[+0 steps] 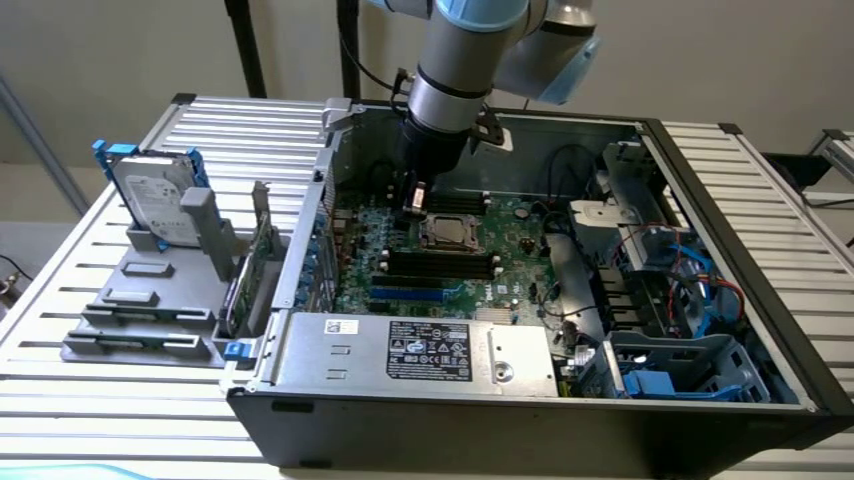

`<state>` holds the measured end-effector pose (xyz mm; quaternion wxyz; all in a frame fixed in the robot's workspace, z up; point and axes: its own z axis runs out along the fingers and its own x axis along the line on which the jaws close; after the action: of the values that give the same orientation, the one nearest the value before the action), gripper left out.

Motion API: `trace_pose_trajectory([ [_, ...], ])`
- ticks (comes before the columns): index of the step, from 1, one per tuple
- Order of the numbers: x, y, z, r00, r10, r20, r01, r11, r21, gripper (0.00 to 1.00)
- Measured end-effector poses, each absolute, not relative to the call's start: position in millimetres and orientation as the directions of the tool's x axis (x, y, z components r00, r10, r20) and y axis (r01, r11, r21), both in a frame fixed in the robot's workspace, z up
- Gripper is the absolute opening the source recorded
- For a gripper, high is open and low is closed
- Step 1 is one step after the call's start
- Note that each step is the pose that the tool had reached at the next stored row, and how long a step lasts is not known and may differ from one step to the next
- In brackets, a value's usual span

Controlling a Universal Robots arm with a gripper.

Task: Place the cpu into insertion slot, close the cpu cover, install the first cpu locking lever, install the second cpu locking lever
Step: 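Install the first cpu locking lever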

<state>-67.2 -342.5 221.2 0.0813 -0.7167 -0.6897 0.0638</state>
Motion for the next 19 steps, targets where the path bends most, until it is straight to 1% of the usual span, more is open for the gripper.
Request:
trace_pose_trajectory([
  [10, -72, -343, 222, 0.050, 0.999, 0.023, 0.978, -0.044, -0.205, 0.11],
  [12, -74, -343, 223, 0.057, 0.998, 0.030, 0.978, -0.049, -0.205, 0.11],
  [19, -78, -343, 230, 0.101, 0.992, 0.072, 0.974, -0.084, -0.208, 0.11],
])
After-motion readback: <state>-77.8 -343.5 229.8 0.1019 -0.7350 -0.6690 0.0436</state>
